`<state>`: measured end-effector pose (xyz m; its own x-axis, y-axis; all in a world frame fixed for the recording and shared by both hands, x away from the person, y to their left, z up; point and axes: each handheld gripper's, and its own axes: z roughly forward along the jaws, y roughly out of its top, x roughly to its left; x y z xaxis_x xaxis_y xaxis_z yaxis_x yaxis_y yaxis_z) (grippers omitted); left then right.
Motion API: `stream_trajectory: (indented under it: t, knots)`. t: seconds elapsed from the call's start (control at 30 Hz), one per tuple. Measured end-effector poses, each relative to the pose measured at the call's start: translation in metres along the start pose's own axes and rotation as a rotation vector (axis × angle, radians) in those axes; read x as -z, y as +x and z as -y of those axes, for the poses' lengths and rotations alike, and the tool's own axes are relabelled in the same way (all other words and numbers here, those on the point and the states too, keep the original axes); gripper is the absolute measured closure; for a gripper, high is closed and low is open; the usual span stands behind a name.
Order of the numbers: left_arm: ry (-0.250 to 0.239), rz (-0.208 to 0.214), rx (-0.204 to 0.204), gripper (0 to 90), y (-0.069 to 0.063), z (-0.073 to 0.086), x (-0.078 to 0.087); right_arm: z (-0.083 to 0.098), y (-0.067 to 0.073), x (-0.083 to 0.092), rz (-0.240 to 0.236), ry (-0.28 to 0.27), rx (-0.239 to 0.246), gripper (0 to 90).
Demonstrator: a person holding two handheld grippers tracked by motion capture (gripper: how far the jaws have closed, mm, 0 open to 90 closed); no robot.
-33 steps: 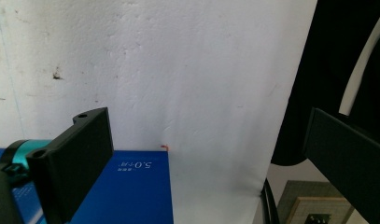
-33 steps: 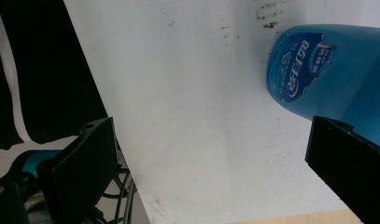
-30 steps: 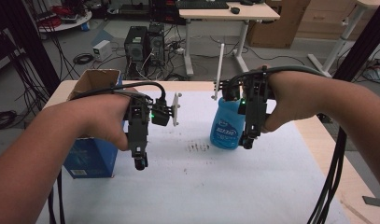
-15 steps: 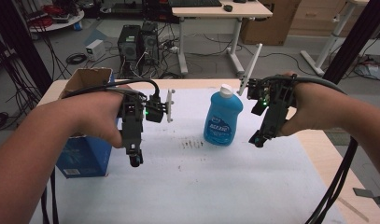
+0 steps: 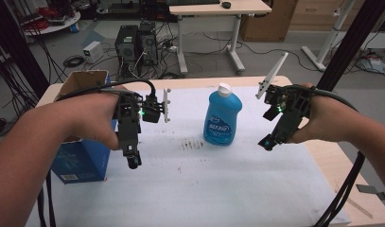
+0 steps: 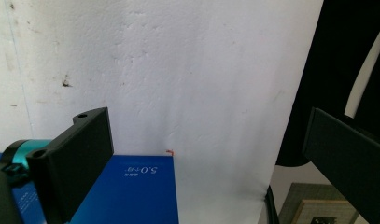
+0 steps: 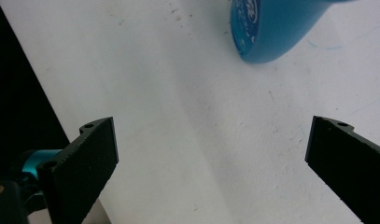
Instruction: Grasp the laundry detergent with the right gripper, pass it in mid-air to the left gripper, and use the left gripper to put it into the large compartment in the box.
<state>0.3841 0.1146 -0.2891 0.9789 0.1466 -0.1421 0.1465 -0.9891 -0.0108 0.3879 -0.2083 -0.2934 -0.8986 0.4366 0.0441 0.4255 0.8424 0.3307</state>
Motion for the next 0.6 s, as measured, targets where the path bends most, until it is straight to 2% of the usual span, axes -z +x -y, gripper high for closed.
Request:
stream_trajectory:
  t: [0.17, 0.33, 0.43, 0.6]
  knots:
    - [0.0, 0.0, 0.004, 1.7, 0.002, 0.0, -0.001, 0.006, -0.01, -0.004, 0.002, -0.061, -0.035, 1.4]
    - [0.004, -0.006, 0.001, 1.7, 0.002, 0.0, 0.0, 0.01, -0.02, -0.014, -0.024, -0.131, -0.032, 1.4]
    - [-0.001, -0.003, 0.003, 1.7, 0.001, 0.001, 0.001, 0.012, -0.026, -0.023, -0.033, -0.169, -0.046, 1.4]
    - [-0.003, -0.002, 0.002, 1.7, 0.001, 0.003, 0.002, 0.016, -0.035, -0.034, -0.04, -0.203, -0.067, 1.4]
